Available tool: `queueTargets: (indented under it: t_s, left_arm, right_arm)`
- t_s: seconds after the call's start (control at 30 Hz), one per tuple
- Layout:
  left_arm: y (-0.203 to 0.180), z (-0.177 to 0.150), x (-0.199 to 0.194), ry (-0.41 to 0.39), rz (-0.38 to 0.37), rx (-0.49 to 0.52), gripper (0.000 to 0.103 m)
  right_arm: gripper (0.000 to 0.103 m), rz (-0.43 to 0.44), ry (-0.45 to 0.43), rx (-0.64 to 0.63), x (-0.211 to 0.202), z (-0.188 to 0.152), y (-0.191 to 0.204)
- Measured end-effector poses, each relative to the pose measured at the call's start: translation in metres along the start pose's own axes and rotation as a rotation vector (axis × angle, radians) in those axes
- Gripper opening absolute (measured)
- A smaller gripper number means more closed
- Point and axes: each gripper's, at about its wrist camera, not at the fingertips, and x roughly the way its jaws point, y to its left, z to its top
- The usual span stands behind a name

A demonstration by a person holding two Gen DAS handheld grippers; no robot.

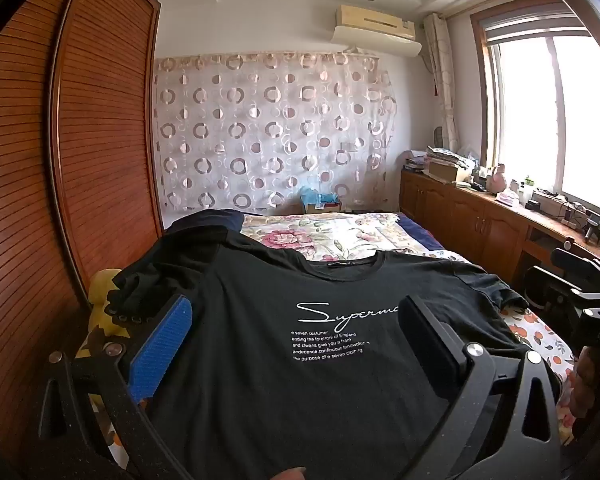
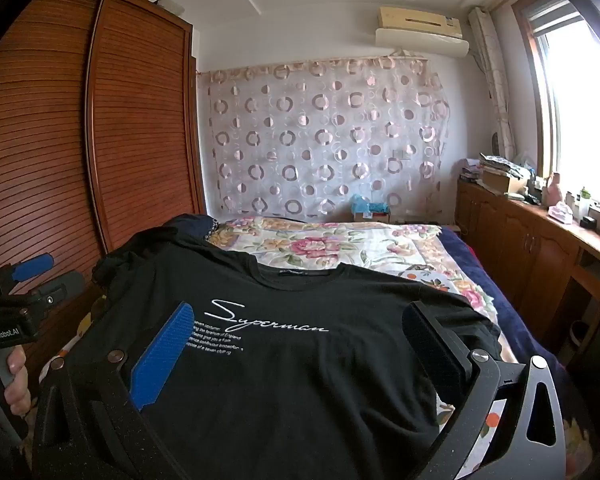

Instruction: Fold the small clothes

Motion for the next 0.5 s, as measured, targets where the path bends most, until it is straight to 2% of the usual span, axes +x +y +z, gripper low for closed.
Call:
queueTargets:
  t_s: [0.5]
  left_arm:
    - [0.0,-0.0001,-0.0001,-0.003,0.002,0.001,0.103]
  right_arm:
    - [0.103,-0.001,0.011,-0.003,0.0032,0.0014,-0.0014]
